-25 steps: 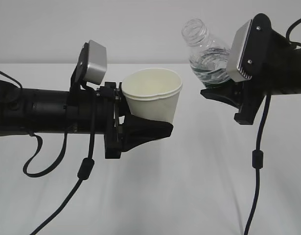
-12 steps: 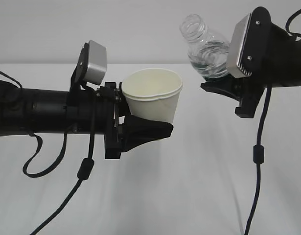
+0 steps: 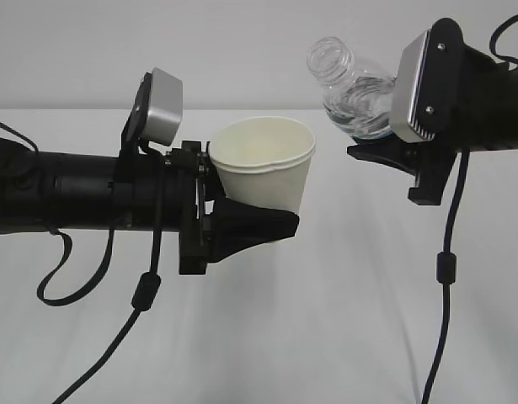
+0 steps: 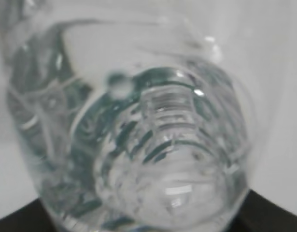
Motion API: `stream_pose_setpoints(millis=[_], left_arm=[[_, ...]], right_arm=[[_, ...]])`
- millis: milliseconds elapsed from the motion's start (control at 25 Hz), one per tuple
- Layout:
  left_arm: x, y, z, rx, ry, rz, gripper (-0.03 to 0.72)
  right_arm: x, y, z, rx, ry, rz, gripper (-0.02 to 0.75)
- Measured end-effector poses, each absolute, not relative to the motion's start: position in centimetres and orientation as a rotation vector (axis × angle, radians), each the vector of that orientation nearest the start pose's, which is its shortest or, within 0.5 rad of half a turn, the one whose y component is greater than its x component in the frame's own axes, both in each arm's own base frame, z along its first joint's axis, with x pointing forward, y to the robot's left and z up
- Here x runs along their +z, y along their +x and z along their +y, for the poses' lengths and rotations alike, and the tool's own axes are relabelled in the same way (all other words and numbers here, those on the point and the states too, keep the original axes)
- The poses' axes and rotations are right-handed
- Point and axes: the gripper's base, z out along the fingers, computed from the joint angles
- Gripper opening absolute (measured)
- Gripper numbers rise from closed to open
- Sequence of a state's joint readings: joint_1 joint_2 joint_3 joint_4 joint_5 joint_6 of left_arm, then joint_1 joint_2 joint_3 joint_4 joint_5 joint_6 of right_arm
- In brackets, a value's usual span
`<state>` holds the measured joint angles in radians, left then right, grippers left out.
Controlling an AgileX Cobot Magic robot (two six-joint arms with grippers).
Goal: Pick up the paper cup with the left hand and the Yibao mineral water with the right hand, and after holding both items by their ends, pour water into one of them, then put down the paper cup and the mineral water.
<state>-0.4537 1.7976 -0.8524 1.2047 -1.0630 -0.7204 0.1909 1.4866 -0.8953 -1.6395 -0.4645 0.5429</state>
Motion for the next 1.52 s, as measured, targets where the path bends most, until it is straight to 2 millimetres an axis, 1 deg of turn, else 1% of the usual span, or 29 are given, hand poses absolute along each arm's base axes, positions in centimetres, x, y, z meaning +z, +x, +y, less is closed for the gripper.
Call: stream_pose_setpoints(millis=[200,480,1240,1520], left_arm=[[19.8,26.4,-21.3,-1.076,1.203,1.440,0.468],[19.7,25.3,-22.6,-1.095,1.254,1.429,0.468],[19.7,25.4,-22.8,-1.088,1.235,1.442,0.468],[19.7,24.7,-23.5,-1.106,1.257,1.429,0.468]], right_arm=[[26.4,30.1,9.9,-0.095,-1.460,1.439,0.417],[26.4,30.1,10.0,-0.118,-1.492,1.405,0.417],[26.4,30.0,10.1,-0.204,-1.620,1.259,0.417],[26.5,30.0,10.2,-0.226,-1.644,1.229,0.417]])
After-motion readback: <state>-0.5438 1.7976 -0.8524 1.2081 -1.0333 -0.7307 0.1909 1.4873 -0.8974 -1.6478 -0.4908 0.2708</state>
